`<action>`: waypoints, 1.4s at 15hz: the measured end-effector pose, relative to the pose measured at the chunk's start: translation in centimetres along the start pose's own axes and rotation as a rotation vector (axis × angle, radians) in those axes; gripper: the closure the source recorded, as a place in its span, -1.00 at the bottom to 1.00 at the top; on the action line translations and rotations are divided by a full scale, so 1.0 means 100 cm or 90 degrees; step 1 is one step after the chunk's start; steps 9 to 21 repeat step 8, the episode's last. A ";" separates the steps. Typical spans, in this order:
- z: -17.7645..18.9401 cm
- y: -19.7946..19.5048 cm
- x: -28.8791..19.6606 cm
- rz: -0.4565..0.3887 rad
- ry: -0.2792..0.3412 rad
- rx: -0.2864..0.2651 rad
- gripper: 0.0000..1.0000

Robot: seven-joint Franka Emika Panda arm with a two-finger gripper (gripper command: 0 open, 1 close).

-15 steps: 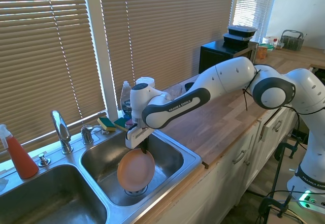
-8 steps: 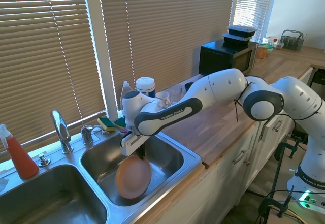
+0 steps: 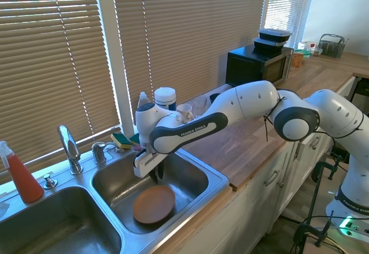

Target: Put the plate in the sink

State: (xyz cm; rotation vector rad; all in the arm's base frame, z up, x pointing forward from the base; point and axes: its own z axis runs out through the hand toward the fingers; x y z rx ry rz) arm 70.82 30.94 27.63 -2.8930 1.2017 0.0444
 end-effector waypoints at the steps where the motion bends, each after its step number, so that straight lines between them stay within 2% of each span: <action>1: -0.002 -0.001 0.000 0.002 0.002 0.005 -1.00; 8: -0.056 0.000 -0.002 0.036 0.025 0.057 -1.00; 21: -0.056 0.000 -0.002 0.036 0.025 0.057 -1.00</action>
